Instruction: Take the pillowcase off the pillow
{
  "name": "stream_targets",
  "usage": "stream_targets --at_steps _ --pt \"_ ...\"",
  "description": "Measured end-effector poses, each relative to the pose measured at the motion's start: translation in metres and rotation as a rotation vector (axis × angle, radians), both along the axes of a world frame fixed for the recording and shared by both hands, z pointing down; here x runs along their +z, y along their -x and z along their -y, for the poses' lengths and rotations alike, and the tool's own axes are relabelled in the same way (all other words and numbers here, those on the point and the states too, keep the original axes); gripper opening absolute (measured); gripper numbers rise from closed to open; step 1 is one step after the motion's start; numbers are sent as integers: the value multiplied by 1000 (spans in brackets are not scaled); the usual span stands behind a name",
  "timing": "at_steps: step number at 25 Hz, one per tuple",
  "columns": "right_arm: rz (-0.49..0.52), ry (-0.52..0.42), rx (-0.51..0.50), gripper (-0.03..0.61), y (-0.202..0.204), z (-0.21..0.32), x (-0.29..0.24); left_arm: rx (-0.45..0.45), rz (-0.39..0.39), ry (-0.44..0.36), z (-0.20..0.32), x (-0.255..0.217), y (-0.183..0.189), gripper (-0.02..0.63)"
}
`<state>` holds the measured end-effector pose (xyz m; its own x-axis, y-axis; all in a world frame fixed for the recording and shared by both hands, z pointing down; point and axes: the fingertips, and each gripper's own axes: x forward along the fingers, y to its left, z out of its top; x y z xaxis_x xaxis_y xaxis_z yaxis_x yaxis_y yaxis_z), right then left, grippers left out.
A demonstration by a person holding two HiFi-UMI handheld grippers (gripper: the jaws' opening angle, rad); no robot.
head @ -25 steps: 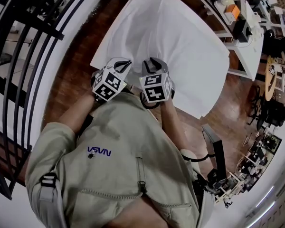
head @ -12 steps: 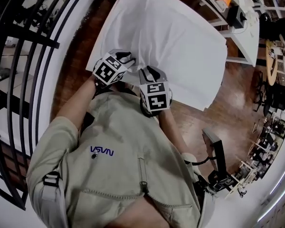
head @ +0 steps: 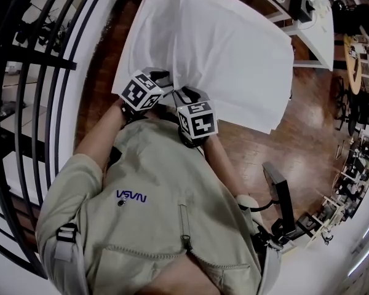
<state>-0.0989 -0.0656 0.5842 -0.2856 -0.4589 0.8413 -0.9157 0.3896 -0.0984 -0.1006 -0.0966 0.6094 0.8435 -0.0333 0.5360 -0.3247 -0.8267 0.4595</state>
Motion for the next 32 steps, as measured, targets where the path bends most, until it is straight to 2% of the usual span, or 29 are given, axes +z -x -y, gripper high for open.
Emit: stream_targets --at_steps 5,6,12,16,20,22,25,32 --pt "31 -27 32 71 5 6 7 -32 0 0 7 3 -1 166" --pt "32 -36 43 13 4 7 8 -37 -7 3 8 3 -1 166" --pt "30 -88 149 5 -18 8 1 -91 -25 4 12 -1 9 152" --pt "21 -98 202 5 -32 5 -3 -121 -22 15 16 2 9 195" --pt "29 -84 181 5 -28 2 -1 -91 -1 13 16 3 0 176" --pt "32 -70 160 5 -25 1 3 -64 5 -10 15 -2 -4 115" --pt "39 -65 135 5 -22 2 6 -77 -36 -22 21 -20 -4 41" --pt "-7 -119 95 5 -21 6 -6 -155 -123 -61 49 -52 7 28"
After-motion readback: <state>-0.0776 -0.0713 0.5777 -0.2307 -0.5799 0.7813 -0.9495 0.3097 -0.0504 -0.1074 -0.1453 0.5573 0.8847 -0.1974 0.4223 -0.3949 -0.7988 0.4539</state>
